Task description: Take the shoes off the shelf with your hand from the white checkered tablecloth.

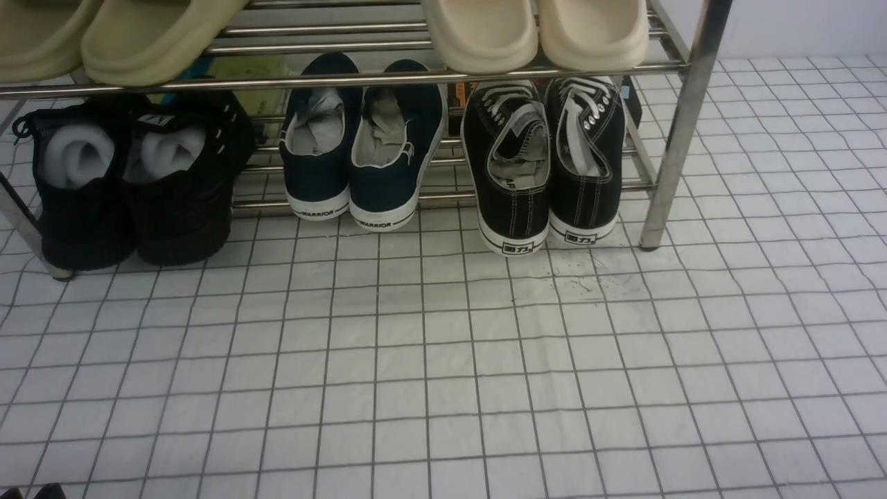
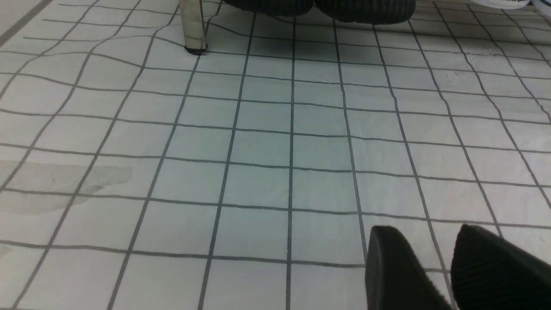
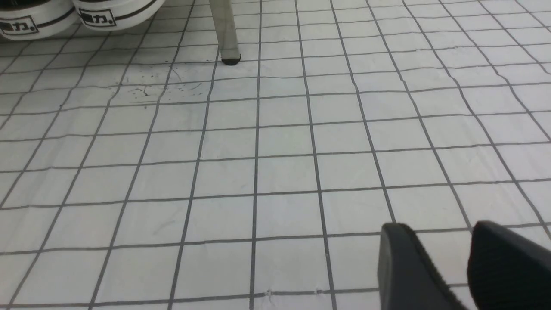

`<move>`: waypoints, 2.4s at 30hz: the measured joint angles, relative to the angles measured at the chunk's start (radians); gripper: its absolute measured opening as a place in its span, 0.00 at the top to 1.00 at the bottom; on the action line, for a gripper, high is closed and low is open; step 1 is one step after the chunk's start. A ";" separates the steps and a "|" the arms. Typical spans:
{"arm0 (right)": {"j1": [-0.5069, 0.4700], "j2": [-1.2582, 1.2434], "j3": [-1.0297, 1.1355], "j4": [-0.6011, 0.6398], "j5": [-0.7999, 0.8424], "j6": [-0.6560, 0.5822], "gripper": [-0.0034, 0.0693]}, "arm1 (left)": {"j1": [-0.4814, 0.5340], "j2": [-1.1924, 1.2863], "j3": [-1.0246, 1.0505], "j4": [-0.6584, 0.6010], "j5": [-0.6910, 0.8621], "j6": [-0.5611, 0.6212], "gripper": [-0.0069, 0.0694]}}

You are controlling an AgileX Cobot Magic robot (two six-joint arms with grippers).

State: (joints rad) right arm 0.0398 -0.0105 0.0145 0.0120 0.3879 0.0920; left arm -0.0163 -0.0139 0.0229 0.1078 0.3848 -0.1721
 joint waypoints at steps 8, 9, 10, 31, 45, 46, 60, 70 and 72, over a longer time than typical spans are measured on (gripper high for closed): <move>0.000 0.000 0.000 0.000 0.000 0.000 0.62 | 0.000 0.000 0.000 0.000 0.000 0.000 0.60; 0.000 0.000 0.000 0.000 0.000 0.000 0.62 | 0.000 0.000 0.000 0.000 0.000 0.000 0.60; 0.000 0.000 0.000 0.000 0.000 0.000 0.62 | 0.000 0.000 0.000 0.000 0.000 0.000 0.60; 0.000 0.000 0.003 0.382 -0.004 0.078 0.62 | 0.000 0.000 0.000 0.000 0.000 0.000 0.60; 0.000 0.001 -0.033 0.658 -0.085 0.006 0.81 | 0.000 0.000 0.000 0.000 0.000 0.000 0.60; 0.000 0.007 -0.062 0.650 -0.098 -0.033 0.86 | 0.000 0.000 0.000 0.000 0.000 0.000 0.60; 0.000 0.964 -0.821 0.566 0.517 -0.291 0.95 | 0.000 0.000 0.000 0.000 0.000 0.000 0.60; 0.207 1.536 -1.281 0.791 0.817 -0.525 0.95 | 0.000 0.000 0.000 0.000 0.000 0.000 0.60; 0.294 1.628 -1.412 0.737 0.828 -0.469 0.95 | 0.000 0.000 0.000 0.000 0.000 0.000 0.60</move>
State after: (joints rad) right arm 0.3341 1.6170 -1.3975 0.7491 1.2157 -0.3774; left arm -0.0163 -0.0139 0.0229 0.1081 0.3848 -0.1721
